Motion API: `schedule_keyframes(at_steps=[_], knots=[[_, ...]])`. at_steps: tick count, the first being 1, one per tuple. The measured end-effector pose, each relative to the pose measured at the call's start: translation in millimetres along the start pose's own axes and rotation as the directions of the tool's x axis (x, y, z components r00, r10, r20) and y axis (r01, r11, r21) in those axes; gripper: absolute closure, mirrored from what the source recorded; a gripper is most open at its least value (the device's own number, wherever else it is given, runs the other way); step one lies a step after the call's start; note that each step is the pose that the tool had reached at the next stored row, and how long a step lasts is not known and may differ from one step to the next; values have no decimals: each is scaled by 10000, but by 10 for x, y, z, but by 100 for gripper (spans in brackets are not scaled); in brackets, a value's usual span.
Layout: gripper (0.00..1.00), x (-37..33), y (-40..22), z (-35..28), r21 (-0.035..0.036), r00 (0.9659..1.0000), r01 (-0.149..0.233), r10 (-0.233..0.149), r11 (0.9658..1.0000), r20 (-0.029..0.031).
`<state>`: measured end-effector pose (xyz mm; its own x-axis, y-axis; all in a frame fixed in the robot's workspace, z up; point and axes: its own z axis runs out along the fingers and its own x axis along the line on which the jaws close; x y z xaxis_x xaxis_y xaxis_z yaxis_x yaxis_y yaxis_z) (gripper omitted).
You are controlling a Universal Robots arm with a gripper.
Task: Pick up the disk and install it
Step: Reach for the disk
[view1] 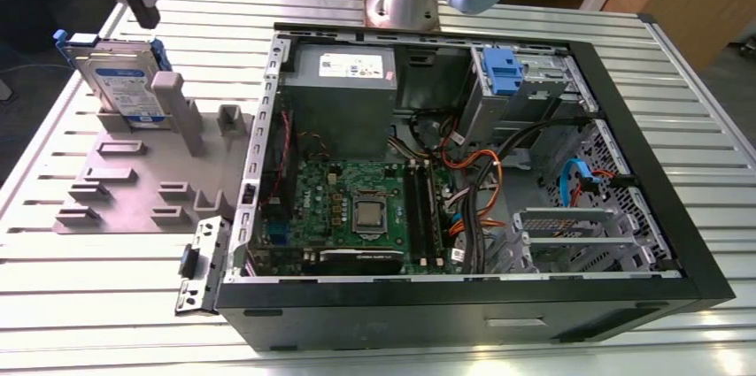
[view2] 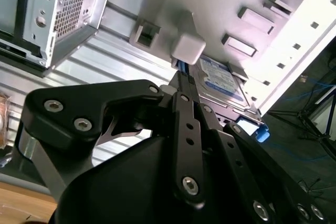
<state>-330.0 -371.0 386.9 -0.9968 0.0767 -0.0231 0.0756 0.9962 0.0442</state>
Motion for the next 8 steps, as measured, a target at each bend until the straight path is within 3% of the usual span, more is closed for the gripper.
schedule_keyframes(at_steps=[8], knots=[[89,257,42,8,0,10000,0,0,10000,0]])
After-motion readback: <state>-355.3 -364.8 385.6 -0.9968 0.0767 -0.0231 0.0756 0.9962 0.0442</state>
